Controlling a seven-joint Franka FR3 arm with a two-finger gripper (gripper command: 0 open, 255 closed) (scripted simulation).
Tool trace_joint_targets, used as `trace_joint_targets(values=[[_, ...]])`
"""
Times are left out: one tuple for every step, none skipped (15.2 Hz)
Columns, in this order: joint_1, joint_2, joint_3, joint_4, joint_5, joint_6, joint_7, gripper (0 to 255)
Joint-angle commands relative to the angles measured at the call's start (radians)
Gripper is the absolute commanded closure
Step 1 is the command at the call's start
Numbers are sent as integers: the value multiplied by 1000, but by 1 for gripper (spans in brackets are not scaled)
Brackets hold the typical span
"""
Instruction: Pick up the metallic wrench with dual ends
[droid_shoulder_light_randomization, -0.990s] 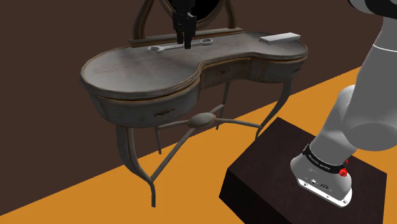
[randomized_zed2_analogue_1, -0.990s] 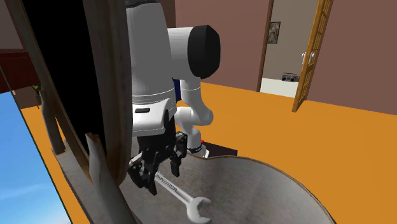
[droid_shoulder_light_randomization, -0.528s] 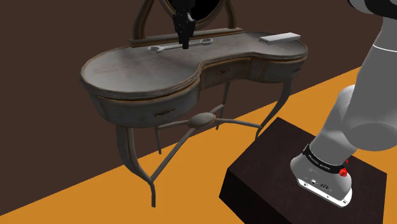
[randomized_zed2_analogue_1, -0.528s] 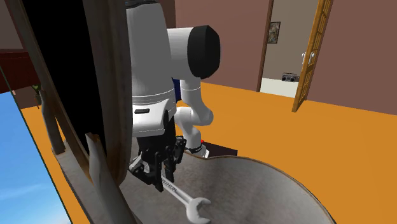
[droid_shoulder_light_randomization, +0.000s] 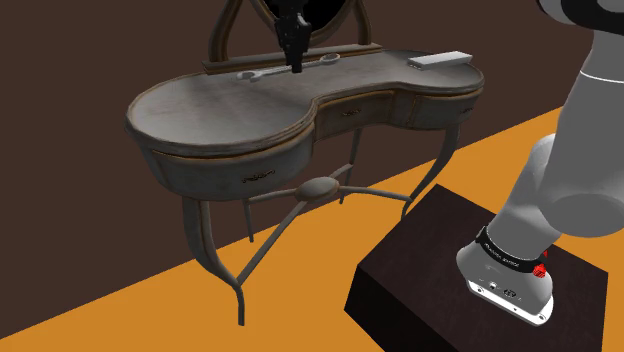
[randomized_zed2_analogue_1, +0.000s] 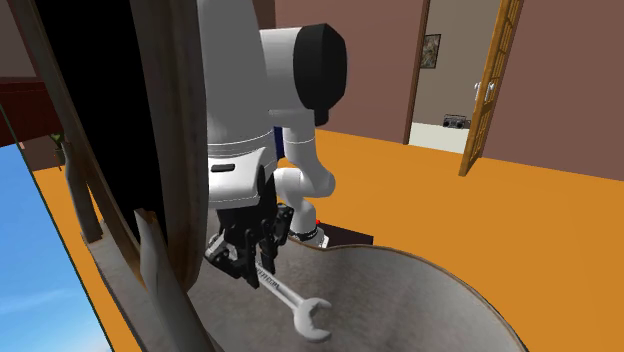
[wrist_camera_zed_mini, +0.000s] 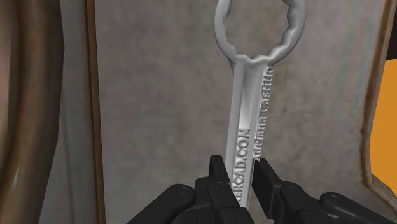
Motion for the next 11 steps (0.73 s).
trace_joint_targets(values=[[1, -1, 0, 47, -1, 16, 2, 255], [1, 6, 0, 70, -2, 0, 3, 255], [1, 13, 0, 94, -2, -17, 3, 255], [2, 20, 0, 119, -3, -34, 4, 255], [2, 28, 1, 144, -3, -52, 5, 255], [3, 37, 1, 171, -4, -70, 6, 255], [3, 47, 1, 199, -5, -88, 7, 255], [4, 57, 1, 228, -5, -107, 8, 255], [5, 68, 2, 259, -6, -127, 9, 255], [5, 70, 2, 264, -6, -130, 9, 255], [5, 70, 2, 264, -6, -130, 9, 255]])
